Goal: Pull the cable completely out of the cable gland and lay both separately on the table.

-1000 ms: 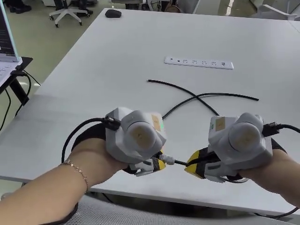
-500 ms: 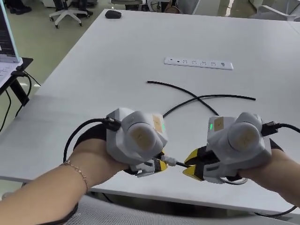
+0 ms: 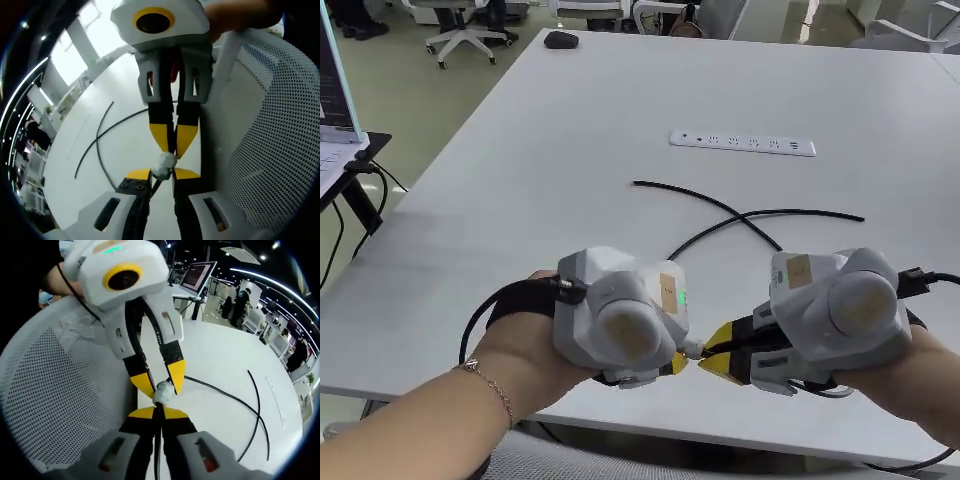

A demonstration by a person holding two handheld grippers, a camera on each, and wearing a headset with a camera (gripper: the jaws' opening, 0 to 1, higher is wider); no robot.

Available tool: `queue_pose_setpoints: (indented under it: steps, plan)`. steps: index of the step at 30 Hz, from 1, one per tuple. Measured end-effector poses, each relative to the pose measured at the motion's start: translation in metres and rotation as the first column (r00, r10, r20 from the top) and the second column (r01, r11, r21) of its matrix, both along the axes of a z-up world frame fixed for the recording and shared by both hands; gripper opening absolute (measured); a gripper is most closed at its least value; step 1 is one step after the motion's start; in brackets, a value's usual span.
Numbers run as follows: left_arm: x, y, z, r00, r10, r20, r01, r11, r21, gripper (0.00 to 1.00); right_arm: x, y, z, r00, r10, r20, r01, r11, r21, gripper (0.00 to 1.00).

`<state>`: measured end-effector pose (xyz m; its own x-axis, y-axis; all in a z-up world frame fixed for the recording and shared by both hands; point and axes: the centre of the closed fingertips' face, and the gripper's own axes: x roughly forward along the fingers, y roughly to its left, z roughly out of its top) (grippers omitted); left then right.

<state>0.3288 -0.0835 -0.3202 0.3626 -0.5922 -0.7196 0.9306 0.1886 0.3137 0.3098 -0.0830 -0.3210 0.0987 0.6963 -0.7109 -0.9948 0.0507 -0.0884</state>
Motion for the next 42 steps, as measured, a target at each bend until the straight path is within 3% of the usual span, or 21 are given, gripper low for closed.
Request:
queue_pose_setpoints:
  steps: [7,11,16,23,32,35,42]
  plan:
    - [-0.003,-0.001,-0.003,0.998,-0.052,0.034,0.051,0.998,0.039,0.19,-0.002,-0.001,-0.001,1.000,0.024,0.008,-0.024,1.000,-0.008,0.02]
    - [-0.005,-0.011,0.000,0.995,-0.086,0.053,0.085,0.996,0.013,0.22,-0.005,0.004,0.003,0.999,0.039,0.009,-0.039,0.999,0.012,0.02]
    - [-0.007,-0.006,-0.006,0.997,-0.074,0.022,0.074,0.997,0.031,0.17,-0.006,0.003,0.003,0.999,0.043,0.012,-0.043,0.999,0.009,0.02]
    - [-0.002,-0.002,-0.008,0.998,-0.057,0.029,0.056,0.997,0.049,0.17,-0.002,0.002,0.001,1.000,0.020,0.013,-0.020,1.000,0.001,0.02]
    - [-0.002,0.005,-0.013,1.000,-0.029,0.008,0.028,0.996,0.087,0.16,0.003,-0.011,-0.012,0.999,-0.031,-0.014,0.030,0.997,-0.067,0.02]
    - [-0.002,0.007,-0.013,1.000,-0.011,-0.001,0.011,0.996,0.085,0.15,0.008,-0.021,-0.019,0.998,-0.062,-0.007,0.060,0.991,-0.118,0.02]
    - [-0.003,0.007,-0.013,1.000,0.002,-0.018,-0.001,0.997,0.076,0.15,0.008,-0.023,-0.020,0.996,-0.083,-0.021,0.080,0.989,-0.122,0.03]
